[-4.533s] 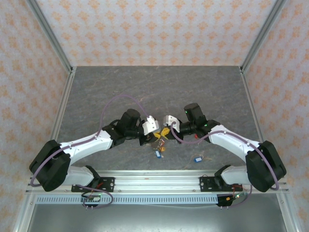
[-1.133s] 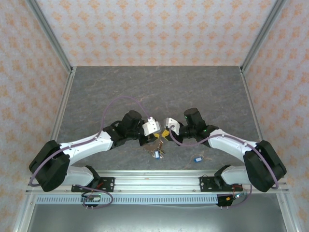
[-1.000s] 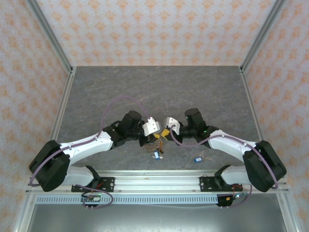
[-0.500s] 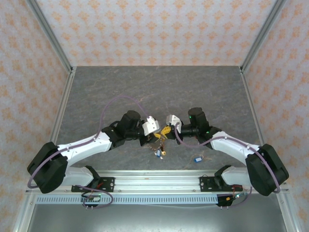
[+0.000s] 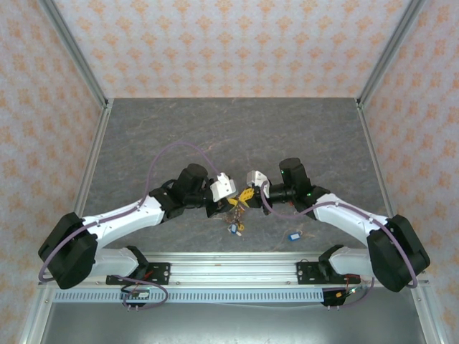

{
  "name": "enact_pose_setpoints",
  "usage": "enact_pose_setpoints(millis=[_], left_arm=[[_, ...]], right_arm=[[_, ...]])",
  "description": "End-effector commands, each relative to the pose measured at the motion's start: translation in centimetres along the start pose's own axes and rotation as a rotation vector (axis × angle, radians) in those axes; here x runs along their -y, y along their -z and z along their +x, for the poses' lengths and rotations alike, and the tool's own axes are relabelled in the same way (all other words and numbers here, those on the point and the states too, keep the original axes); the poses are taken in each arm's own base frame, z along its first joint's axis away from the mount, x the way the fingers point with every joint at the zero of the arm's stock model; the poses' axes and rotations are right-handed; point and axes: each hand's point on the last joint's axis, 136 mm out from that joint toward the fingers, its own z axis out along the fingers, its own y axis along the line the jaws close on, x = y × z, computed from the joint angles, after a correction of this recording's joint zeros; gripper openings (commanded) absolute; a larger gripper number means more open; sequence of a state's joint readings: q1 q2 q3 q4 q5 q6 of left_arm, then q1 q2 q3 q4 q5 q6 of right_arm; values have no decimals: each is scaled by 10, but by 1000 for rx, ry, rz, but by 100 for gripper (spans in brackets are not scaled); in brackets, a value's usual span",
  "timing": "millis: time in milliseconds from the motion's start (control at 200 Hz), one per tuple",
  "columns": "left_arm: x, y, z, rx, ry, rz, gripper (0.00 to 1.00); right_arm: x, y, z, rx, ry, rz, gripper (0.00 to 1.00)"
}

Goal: Put the keys on the keyring

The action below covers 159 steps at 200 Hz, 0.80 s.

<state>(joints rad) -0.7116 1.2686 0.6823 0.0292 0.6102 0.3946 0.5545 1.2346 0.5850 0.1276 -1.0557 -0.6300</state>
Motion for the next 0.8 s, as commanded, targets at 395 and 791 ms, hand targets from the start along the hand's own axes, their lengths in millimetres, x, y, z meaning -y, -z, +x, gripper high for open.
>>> enact_pose_setpoints(millis=[395, 791], left_arm=[[0, -2, -17, 16, -20, 35, 22], [-3, -2, -29, 67, -19, 19, 5]], right_arm=[[0, 1, -33, 71, 105, -47, 0], [5, -2, -32, 56, 96, -46, 0]])
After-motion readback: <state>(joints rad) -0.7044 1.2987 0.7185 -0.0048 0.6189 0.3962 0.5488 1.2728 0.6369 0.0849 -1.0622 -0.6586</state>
